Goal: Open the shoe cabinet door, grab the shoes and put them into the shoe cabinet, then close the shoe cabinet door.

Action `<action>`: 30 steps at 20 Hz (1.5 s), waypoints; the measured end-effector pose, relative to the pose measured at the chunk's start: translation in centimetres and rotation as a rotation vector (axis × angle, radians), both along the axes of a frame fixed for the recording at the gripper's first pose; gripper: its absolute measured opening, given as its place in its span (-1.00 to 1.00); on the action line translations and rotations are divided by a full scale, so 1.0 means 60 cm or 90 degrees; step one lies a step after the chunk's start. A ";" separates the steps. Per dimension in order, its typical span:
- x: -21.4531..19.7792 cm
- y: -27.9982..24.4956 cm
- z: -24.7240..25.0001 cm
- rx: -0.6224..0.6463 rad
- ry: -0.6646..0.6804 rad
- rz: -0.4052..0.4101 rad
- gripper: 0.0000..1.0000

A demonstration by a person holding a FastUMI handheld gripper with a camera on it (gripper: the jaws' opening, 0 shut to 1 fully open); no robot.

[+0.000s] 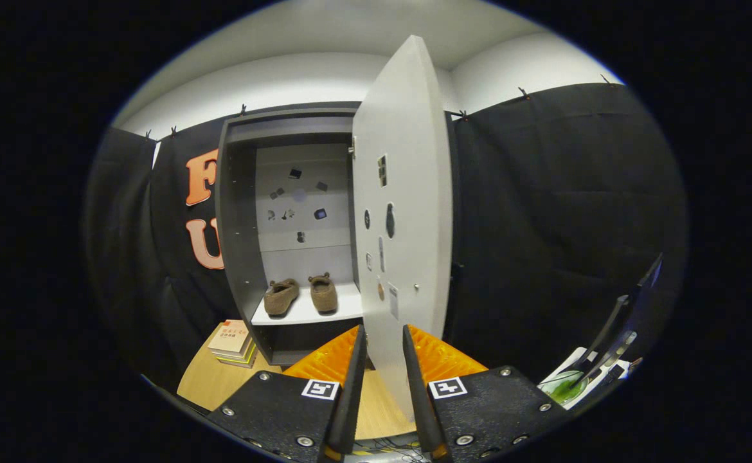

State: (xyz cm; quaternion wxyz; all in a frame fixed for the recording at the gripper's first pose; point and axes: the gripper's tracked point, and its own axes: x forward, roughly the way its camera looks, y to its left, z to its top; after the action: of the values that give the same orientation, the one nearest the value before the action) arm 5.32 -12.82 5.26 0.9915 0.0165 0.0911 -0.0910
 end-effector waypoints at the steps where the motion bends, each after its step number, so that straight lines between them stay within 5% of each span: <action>1: -0.010 -0.012 0.002 0.006 -0.002 -0.008 -0.26; 12: -0.025 -0.121 -0.021 0.023 0.012 -0.064 -0.15; 30: 0.084 -0.140 -0.056 0.051 0.021 -0.033 0.16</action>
State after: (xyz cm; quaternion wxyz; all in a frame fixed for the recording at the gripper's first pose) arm 10.37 -21.20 1.90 0.9858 0.0567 0.1106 -0.1133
